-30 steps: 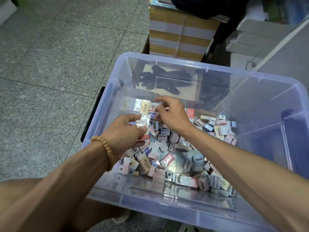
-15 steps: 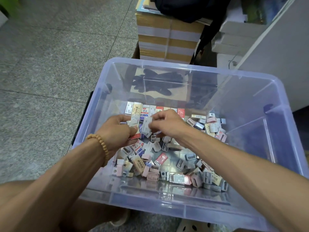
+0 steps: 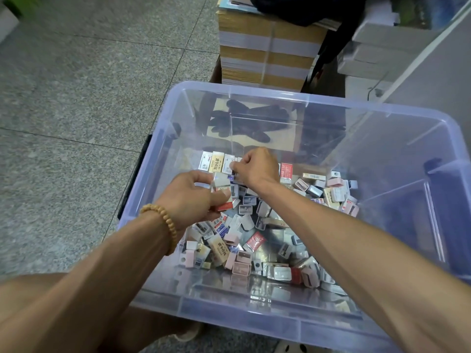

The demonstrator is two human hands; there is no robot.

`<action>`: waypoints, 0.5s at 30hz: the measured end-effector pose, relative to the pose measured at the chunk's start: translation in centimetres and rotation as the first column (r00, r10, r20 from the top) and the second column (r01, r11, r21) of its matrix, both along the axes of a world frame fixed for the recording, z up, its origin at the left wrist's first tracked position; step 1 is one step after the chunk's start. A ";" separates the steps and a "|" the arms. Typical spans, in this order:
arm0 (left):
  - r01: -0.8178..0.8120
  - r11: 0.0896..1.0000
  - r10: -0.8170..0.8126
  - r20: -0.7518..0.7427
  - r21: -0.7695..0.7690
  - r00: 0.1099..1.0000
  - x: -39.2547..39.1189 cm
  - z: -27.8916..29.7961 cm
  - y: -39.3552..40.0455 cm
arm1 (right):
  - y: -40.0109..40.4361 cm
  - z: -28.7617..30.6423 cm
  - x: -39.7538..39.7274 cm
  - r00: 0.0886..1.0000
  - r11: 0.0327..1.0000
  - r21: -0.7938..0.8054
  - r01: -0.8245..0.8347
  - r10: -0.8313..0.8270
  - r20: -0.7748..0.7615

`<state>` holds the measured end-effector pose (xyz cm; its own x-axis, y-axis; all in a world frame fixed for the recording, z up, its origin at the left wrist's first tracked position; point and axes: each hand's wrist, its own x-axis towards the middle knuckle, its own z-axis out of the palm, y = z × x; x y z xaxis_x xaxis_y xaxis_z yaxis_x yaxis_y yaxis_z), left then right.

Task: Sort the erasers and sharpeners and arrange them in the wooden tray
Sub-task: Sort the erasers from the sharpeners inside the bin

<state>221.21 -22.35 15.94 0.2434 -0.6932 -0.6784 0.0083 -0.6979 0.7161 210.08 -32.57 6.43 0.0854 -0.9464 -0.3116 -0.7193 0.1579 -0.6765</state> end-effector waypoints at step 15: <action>0.011 1.000 -0.010 0.047 -0.004 0.999 -0.8 0.6 -0.2 | 3.0 5.5 -4.9 0.749 0.819 0.508 -0.266 -0.156 0.644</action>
